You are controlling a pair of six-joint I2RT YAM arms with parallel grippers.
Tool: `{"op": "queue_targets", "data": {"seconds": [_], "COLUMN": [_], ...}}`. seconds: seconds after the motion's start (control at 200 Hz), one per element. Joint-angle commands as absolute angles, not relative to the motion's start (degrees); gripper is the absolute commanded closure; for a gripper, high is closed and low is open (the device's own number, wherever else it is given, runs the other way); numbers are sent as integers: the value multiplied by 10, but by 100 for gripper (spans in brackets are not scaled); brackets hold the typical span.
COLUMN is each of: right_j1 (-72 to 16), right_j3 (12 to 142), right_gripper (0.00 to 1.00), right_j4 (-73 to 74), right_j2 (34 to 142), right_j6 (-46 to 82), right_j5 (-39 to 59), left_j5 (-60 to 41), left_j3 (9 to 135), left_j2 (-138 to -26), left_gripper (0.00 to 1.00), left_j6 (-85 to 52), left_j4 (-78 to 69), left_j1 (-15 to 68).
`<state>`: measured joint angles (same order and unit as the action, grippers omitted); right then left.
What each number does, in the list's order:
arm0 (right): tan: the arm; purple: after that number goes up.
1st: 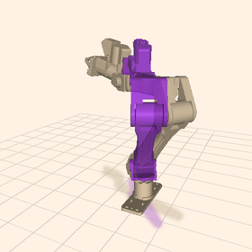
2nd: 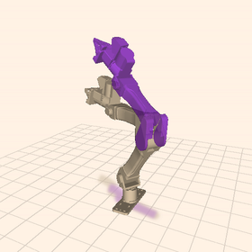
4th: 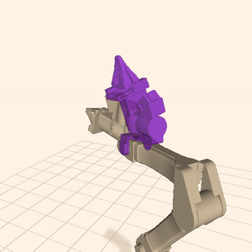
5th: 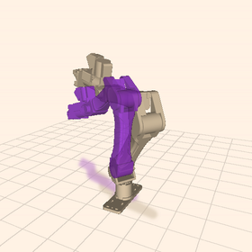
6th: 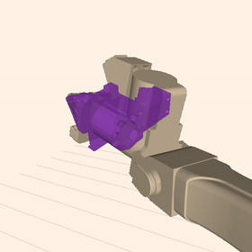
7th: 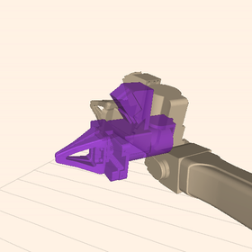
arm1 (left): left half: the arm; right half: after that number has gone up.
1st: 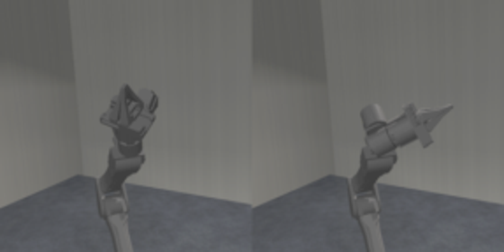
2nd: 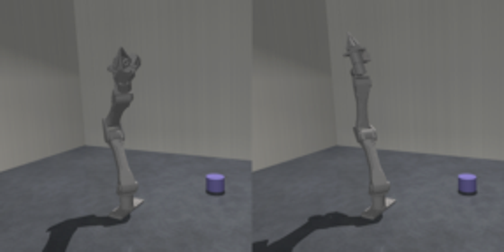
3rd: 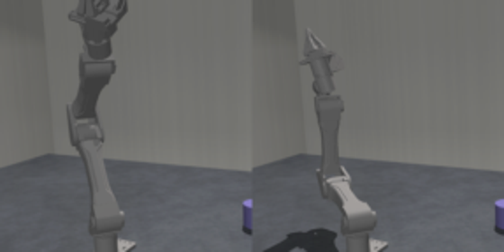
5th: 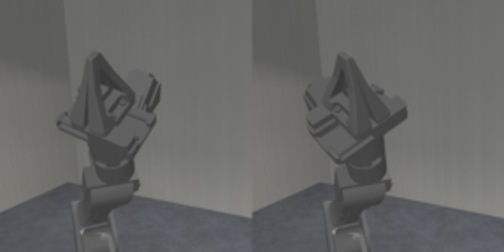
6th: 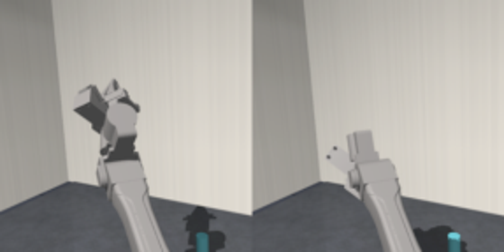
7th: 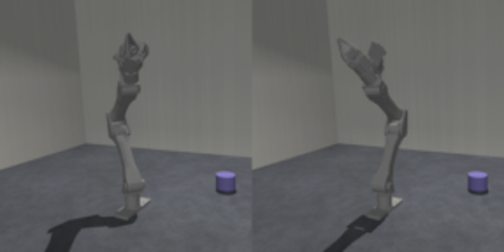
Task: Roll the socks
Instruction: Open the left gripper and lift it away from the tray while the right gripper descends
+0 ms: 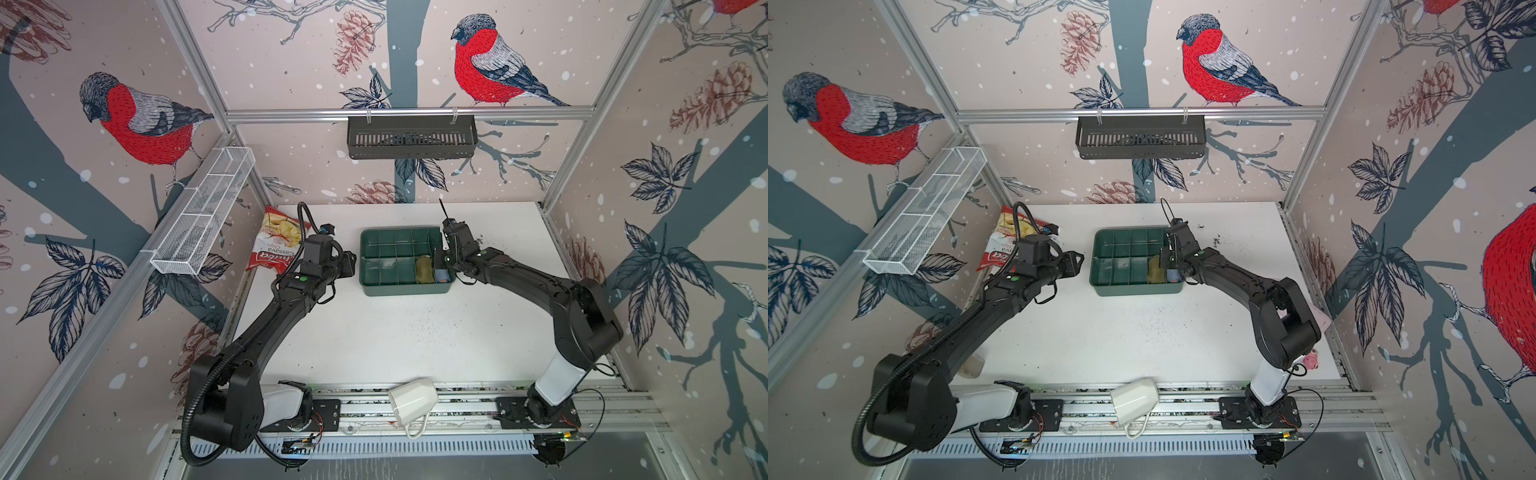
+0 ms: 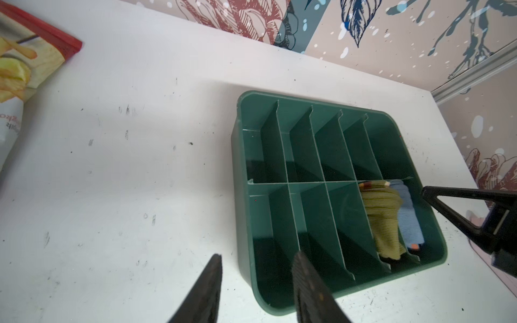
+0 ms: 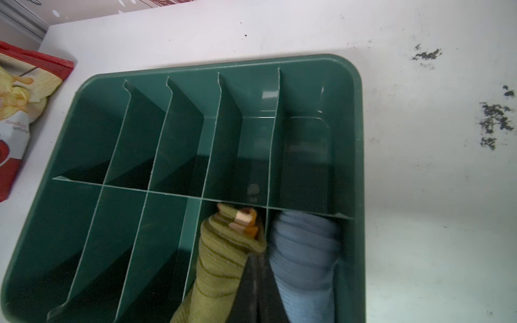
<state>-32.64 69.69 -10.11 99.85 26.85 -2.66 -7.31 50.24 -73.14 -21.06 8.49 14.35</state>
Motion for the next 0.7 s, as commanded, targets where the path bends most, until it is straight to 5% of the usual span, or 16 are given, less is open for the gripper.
{"op": "queue_targets", "data": {"seconds": [0.0, 0.695], "right_j1": [-333, -350], "right_j3": [715, 775], "right_gripper": [97, 97], "right_j4": [-124, -159], "right_j2": [1014, 1095], "right_j6": [272, 275], "right_j5": [-54, -59], "left_j5": [-80, -53], "left_j3": [497, 454], "left_j2": [-737, -693], "left_gripper": [57, 55], "left_j6": [-212, -190], "left_j4": [36, 7], "left_j1": [139, 116]}}
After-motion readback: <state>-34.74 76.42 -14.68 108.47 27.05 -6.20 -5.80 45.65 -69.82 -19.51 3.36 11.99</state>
